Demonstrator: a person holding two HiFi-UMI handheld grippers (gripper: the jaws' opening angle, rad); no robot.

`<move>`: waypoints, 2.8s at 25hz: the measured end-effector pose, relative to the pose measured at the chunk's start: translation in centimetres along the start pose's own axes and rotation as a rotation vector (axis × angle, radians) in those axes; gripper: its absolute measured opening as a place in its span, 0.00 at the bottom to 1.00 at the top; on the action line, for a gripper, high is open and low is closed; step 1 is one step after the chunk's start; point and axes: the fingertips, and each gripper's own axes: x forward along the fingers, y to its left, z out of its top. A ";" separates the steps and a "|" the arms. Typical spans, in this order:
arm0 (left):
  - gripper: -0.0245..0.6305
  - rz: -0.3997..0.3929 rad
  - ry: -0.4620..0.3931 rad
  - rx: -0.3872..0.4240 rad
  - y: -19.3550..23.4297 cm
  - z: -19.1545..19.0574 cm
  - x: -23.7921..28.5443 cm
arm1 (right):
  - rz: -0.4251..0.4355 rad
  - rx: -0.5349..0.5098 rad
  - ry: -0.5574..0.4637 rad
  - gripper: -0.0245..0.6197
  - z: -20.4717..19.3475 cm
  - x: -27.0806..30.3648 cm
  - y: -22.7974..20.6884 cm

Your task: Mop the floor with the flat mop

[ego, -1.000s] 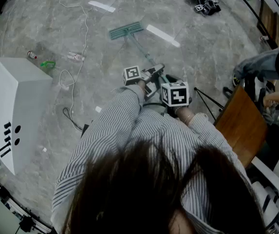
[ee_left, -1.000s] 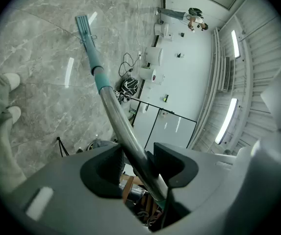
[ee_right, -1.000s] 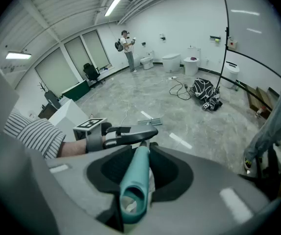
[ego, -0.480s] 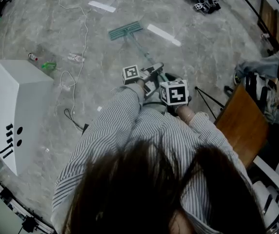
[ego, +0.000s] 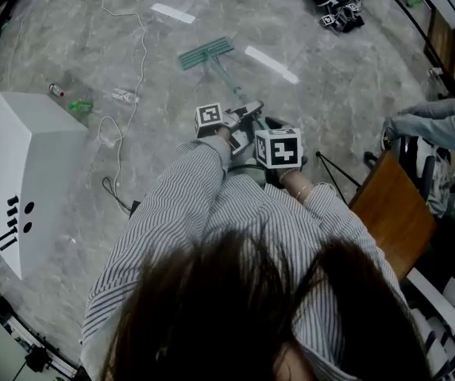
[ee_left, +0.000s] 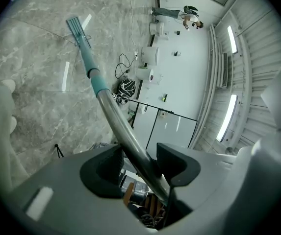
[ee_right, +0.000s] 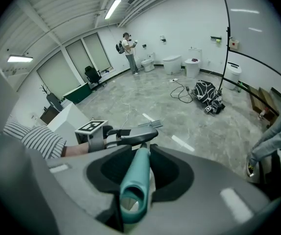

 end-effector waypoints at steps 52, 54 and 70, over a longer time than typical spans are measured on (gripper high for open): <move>0.33 -0.036 -0.167 -0.115 -26.8 87.1 1.0 | 0.119 -0.027 0.018 0.25 73.2 49.6 20.4; 0.33 -0.044 -0.124 -0.066 -28.2 90.1 0.2 | 0.110 -0.024 0.018 0.24 75.4 51.2 22.2; 0.31 -0.123 -0.153 -0.166 -31.7 99.0 -2.7 | 0.074 -0.052 0.034 0.24 81.7 57.3 27.3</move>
